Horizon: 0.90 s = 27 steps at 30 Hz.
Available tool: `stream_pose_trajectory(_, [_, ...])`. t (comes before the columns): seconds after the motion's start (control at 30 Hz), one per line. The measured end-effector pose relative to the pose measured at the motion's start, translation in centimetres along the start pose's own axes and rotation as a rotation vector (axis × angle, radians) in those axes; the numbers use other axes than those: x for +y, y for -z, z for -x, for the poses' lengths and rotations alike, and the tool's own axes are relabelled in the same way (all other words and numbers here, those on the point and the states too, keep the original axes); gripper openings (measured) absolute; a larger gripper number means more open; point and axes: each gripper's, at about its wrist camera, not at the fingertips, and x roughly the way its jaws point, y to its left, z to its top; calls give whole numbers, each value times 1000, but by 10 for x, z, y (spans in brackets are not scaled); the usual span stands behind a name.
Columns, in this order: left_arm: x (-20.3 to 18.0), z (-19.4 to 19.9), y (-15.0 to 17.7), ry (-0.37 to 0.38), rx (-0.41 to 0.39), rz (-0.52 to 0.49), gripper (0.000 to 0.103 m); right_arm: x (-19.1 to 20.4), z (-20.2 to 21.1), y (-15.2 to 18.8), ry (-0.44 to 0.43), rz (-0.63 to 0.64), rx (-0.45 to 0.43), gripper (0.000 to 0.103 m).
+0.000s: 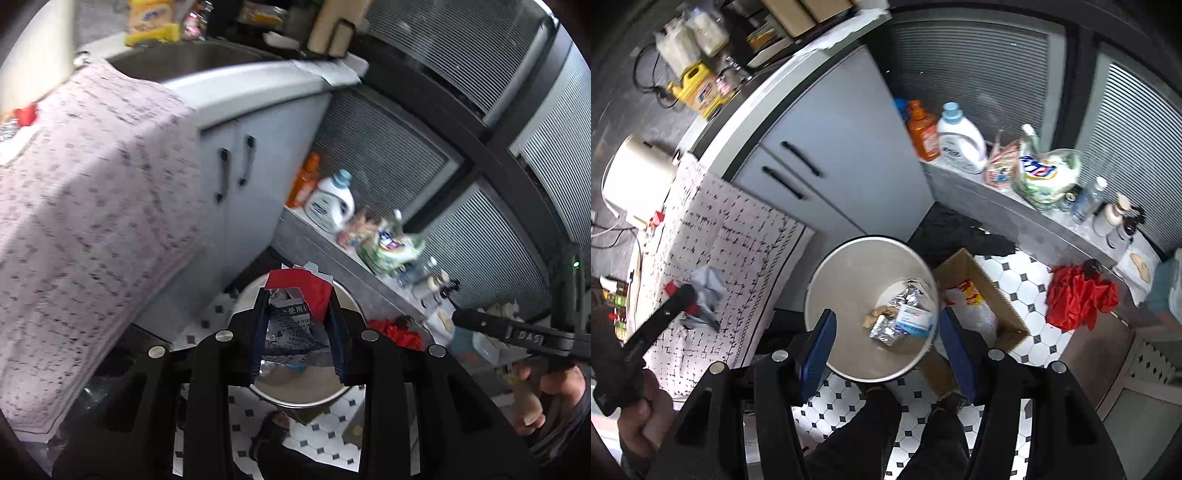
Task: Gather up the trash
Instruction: 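Open both tools to drop the carton and paper bag into the bin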
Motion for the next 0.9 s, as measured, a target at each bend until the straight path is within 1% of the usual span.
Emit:
stream_pose_trajectory(0.03, [-5,-6,0,21,12,-6,32,-5,4,1,11,-10,-6,58])
stream_pose_trajectory(0.07, [-10,-11,0,37,19,-12,36,-10,8,2,24,-21,-12,59])
stream_pose_trajectory(0.1, [-14,-15,-1,46,23,-20,49,-14,12,2,32,-32,-19,59])
stream_pose_trajectory(0.17, [-19,-18,-3,50,16,-29,61,-20,18,2,44,-45,-30,60])
stream_pose_trajectory(0.23, [-22,-18,-6,53,7,-35,67,-23,22,2,47,-56,-39,62])
stream_pose_trajectory(0.3, [-22,-15,-11,51,-4,-44,76,-23,25,2,45,-60,-47,64])
stream_pose_trajectory(0.37, [-18,-8,-16,38,-22,-51,82,-18,26,1,39,-57,-56,65])
stream_pose_trajectory(0.4, [-15,-3,-18,26,-33,-53,85,-15,26,0,33,-54,-59,67])
stream_pose_trajectory(0.43, [-11,2,-19,16,-43,-51,87,-11,26,-1,30,-49,-62,69])
stream_pose_trajectory(0.5, [0,13,-23,-2,-62,-39,91,0,27,-4,24,-31,-76,80])
stream_pose_trajectory(0.6, [17,30,-25,-37,-89,-16,94,23,27,-10,5,2,-96,88])
stream_pose_trajectory(0.7, [39,49,-27,-75,-119,20,95,46,26,-18,-12,36,-113,94])
stream_pose_trajectory(0.9, [92,93,-29,-161,-195,109,97,109,17,-32,-68,122,-118,95])
